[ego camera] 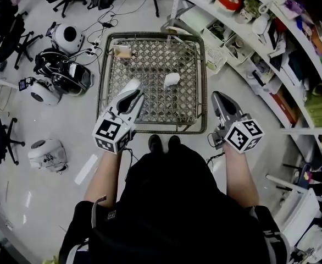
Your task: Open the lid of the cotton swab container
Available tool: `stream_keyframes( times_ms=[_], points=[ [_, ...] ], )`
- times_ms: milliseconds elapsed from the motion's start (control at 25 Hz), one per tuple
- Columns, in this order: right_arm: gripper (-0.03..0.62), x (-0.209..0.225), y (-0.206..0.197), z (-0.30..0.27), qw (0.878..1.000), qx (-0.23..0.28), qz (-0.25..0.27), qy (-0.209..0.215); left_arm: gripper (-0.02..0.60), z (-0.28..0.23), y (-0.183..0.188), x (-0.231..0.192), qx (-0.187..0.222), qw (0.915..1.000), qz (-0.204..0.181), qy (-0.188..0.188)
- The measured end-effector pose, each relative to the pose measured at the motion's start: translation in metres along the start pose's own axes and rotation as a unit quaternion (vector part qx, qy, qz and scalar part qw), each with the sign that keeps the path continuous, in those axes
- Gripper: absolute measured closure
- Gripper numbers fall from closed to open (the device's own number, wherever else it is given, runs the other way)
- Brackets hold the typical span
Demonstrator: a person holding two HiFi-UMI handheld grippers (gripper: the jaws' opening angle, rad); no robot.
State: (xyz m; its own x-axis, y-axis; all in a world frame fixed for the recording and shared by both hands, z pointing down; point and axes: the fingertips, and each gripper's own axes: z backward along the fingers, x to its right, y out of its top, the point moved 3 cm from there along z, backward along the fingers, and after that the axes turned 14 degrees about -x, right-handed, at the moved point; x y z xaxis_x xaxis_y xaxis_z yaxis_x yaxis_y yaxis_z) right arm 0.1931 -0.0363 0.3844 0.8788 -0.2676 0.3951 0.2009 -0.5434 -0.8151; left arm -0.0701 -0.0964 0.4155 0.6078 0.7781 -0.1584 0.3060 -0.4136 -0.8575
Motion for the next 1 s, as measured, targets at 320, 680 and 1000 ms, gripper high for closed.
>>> stream_keyframes(
  times_ms=[320, 680, 1000],
  points=[
    [0.583, 0.038, -0.012, -0.022, 0.999, -0.032, -0.015, -0.004, 0.452, -0.062, -0.026, -0.008, -0.047, 0.9986, -0.008, -0.021],
    [0.583, 0.087, -0.047, -0.063, 0.995, -0.086, -0.04, 0.01, 0.39, -0.154, -0.078, -0.033, -0.088, 0.9948, -0.04, -0.032],
    [0.583, 0.1, -0.082, -0.099, 0.993, -0.101, -0.055, 0.016, 0.356, -0.212, -0.135, -0.044, -0.145, 0.9847, -0.074, -0.062]
  ],
)
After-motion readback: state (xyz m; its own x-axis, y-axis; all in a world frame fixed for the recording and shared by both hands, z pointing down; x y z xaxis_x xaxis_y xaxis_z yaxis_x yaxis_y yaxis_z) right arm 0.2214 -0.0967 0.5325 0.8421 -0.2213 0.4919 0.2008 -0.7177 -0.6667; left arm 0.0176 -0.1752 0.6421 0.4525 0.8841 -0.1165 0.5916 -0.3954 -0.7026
